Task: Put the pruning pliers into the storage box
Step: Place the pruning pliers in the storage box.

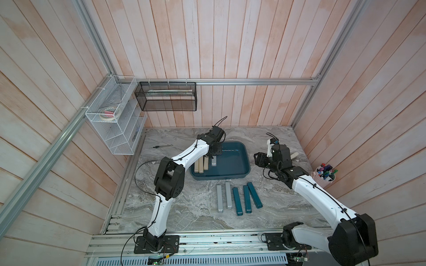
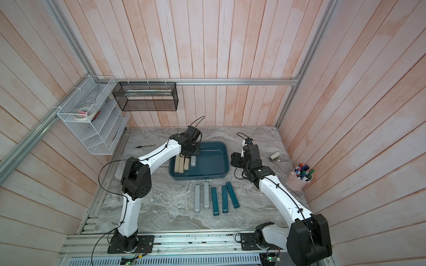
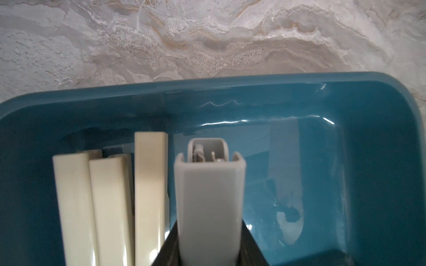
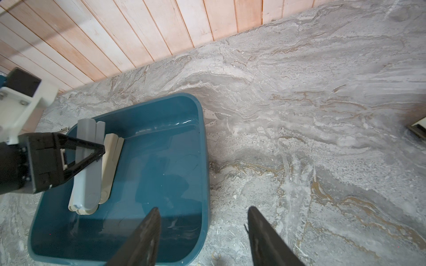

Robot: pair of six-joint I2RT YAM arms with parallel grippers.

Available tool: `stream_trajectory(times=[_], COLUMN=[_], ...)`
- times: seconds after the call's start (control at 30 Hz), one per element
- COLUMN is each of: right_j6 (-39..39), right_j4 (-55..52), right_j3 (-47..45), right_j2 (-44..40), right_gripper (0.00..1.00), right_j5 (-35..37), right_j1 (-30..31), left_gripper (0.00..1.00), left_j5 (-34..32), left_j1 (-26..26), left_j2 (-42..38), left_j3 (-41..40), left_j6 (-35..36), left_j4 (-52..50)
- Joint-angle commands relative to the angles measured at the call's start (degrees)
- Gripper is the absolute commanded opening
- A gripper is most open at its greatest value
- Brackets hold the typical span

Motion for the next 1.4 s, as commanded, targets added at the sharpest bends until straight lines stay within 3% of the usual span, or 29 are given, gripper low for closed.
stream_trajectory(times=[0.0, 0.63, 0.83, 1.07, 1.37], right_j6=[-0.8, 0.3, 0.2, 0.3, -0.3], right_j4=[-1.6, 1.3, 1.7, 1.2, -1.5], right_j3=[-1.1, -2.7, -2.6, -1.6, -0.2], right_j2=[-1.0, 2.1, 3.1, 3.5, 1.7], right_gripper=[0.62, 0.62, 0.62, 0.62, 0.62], right_j5=[0.5, -1.7, -2.1, -2.6, -1.5], right_j1=[-0.1, -0.1, -0.1, -0.1, -0.1], left_gripper=[0.29, 0.35, 0.42, 0.44, 0.48], left_j5=[-0.8, -3.3, -3.6, -2.3, -3.3], left_j1=[0.7, 2.5, 2.5, 2.2, 0.3], left_j2=[2.6, 10.0, 8.9, 7.6, -0.2], left_j3=[3.2, 3.5, 3.1, 6.0, 6.6], left_j6=[1.2, 1.5, 0.2, -0.5, -0.2], left_j4=[1.3, 2.4, 3.3, 2.5, 0.8])
